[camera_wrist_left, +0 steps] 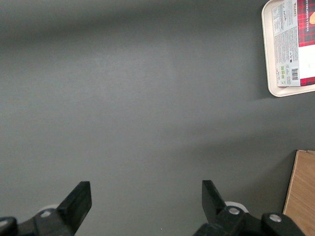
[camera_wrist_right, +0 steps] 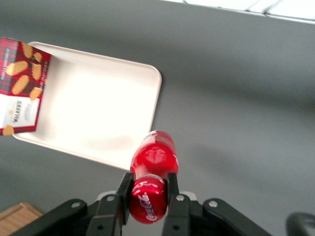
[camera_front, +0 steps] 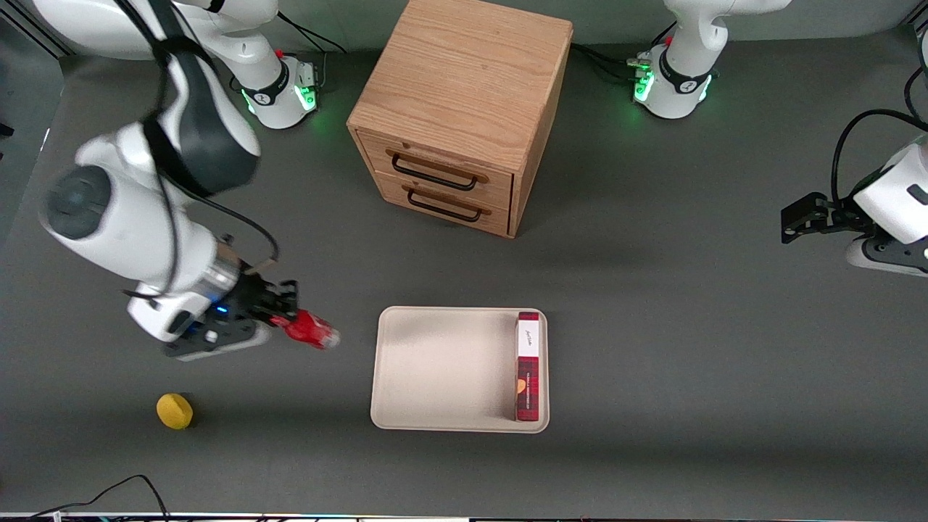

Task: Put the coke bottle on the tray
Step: 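Carry the bottle over the cream tray and stand it upright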

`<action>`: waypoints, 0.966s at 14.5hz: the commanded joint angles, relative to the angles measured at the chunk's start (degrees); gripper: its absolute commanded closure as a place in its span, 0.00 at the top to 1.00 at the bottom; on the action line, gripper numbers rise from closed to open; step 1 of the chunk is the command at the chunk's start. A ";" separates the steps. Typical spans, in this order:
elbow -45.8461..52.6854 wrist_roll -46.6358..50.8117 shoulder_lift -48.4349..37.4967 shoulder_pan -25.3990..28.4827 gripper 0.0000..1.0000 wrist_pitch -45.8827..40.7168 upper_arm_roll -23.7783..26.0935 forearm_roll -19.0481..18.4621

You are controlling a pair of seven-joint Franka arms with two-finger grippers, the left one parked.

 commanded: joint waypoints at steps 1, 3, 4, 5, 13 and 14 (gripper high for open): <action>10.07 1.11 9.35 4.15 0.00 2.96 -1.26 -1.92; 11.57 1.38 13.22 6.27 0.00 6.22 -2.40 -3.41; 12.01 1.11 14.98 6.63 0.00 8.06 -2.49 -3.59; 12.01 0.94 16.30 6.81 0.00 9.91 -2.49 -3.60; 11.66 1.38 21.06 8.57 0.00 16.16 -2.49 -6.58; 11.75 1.38 21.41 8.57 0.00 16.60 -2.49 -6.58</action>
